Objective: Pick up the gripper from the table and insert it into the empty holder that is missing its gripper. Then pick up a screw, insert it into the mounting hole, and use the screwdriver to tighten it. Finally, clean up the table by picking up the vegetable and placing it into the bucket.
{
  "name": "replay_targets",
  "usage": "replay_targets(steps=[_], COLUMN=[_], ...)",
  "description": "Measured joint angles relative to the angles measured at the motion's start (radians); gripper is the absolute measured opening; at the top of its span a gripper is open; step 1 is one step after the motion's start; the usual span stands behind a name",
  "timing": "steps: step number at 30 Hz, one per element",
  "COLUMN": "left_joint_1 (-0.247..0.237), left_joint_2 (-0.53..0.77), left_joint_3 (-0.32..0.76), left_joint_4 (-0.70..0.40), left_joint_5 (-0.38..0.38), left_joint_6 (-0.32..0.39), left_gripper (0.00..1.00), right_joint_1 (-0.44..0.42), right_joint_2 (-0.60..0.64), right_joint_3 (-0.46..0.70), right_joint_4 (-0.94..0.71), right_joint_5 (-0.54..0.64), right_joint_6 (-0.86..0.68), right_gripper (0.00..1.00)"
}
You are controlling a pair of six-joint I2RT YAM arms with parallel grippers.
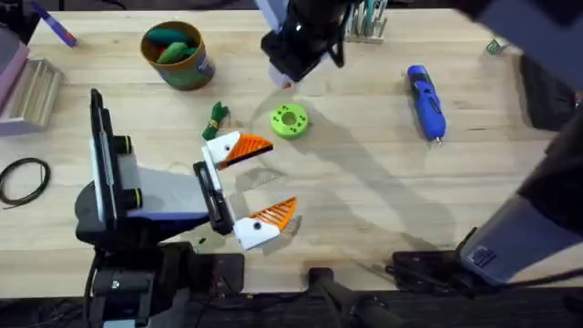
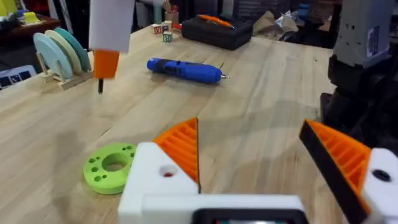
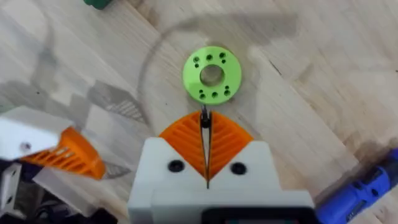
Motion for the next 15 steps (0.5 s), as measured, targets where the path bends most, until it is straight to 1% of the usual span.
replay_targets(steps=[6, 10, 15], left_joint_1=[0.0, 0.0, 0.0], left_joint_2=[0.0, 0.0, 0.0], left_joint_3=[0.0, 0.0, 0.0], left_joint_4=[0.0, 0.0, 0.0], left_joint_5=[0.0, 0.0, 0.0], left_joint_6=[0.0, 0.0, 0.0], left_gripper=[0.986, 0.986, 0.986], right_joint_1=[-0.002, -0.002, -0.002], right_joint_2=[-0.115, -0.195, -0.244], right_joint_3=[0.002, 0.008, 0.015], right_joint_4=[-0.059, -0.15, -0.26], right_joint_5=[0.0, 0.0, 0.003], right_joint_6=[-0.004, -0.019, -0.031], right_gripper=[0.006, 0.006, 0.006])
